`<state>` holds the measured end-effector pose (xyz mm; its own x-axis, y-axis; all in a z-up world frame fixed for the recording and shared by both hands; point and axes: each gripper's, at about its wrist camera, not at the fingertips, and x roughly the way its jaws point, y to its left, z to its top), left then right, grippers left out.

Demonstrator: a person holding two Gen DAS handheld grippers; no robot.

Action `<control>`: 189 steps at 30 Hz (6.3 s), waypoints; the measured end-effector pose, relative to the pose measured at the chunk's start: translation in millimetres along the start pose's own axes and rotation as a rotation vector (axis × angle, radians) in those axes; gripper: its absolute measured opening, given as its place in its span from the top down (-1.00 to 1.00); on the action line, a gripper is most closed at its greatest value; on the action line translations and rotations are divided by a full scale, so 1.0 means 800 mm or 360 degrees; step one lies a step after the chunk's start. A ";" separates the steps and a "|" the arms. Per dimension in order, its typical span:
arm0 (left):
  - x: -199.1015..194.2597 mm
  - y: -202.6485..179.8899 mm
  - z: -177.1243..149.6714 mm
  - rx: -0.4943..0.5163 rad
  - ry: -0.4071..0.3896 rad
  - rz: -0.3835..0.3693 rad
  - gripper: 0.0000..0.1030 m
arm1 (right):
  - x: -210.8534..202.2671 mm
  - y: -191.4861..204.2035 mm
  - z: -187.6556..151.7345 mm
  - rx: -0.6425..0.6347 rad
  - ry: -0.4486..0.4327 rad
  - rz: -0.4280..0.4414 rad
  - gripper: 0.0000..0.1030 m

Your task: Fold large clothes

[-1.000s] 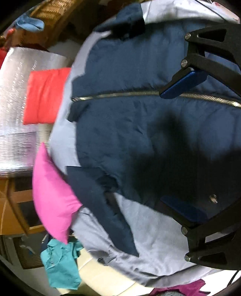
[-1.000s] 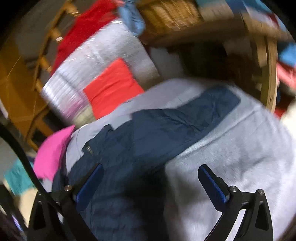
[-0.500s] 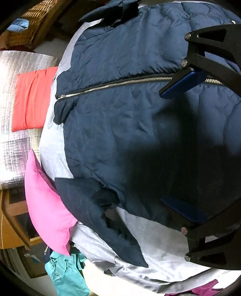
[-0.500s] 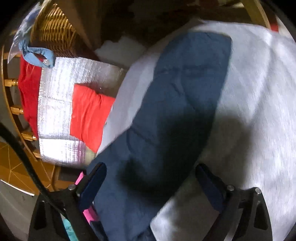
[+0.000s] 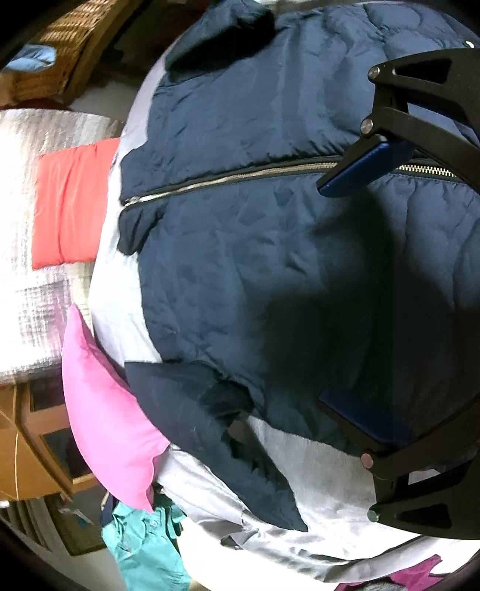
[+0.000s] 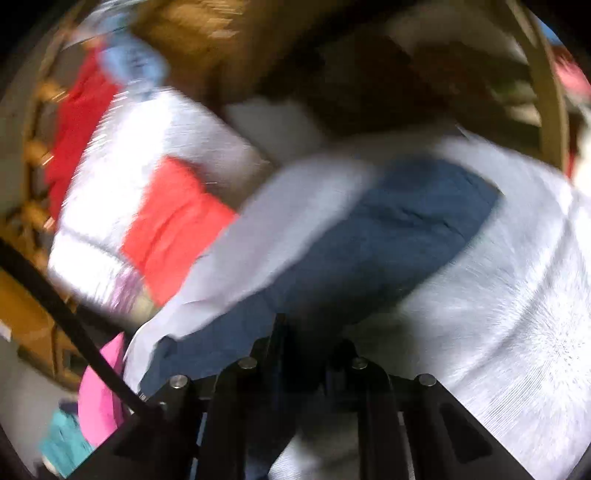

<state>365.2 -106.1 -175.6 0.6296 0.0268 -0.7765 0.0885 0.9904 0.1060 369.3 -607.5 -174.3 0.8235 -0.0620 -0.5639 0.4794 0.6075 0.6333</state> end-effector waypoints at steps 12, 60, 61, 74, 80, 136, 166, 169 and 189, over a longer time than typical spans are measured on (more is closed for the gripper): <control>-0.020 0.083 0.013 -0.0237 -0.0114 0.0125 -1.00 | -0.026 0.253 -0.167 -0.0504 0.0366 0.0627 0.60; 0.001 0.050 0.015 -0.0118 -0.0034 -0.0021 -1.00 | -0.038 0.216 -0.181 -0.0261 0.0561 0.0762 -0.36; 0.006 0.054 0.018 -0.0151 -0.0009 -0.0039 -1.00 | -0.034 0.199 -0.170 -0.0223 0.0510 0.0592 -0.36; 0.084 0.119 0.015 -0.0636 0.0255 -0.0308 -0.21 | 0.053 0.083 -0.133 -0.0051 0.0559 0.0047 -0.38; 0.087 0.112 0.018 -0.0653 0.0206 -0.0377 -0.06 | 0.062 0.084 -0.155 -0.0153 0.0611 0.0022 0.13; 0.046 0.304 -0.007 -0.1302 0.0070 -0.0408 -0.46 | 0.003 0.186 -0.225 -0.0689 0.0497 0.0030 0.01; 0.024 0.291 0.074 -0.1126 -0.0419 -0.0561 0.81 | -0.013 0.161 -0.205 -0.0515 0.0427 -0.0023 0.02; -0.018 0.236 0.094 -0.0876 -0.0544 -0.0602 0.81 | -0.020 0.151 -0.195 -0.0468 0.0402 -0.0028 0.02; 0.044 -0.041 0.062 0.0013 0.0169 -0.0715 -0.22 | -0.051 0.099 -0.136 -0.0288 0.0313 -0.0030 0.02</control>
<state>422.7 -144.3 -175.2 0.4447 -0.3909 -0.8059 0.3408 0.9059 -0.2514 340.7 -470.3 -158.7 0.7315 0.0698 -0.6782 0.4174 0.7406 0.5265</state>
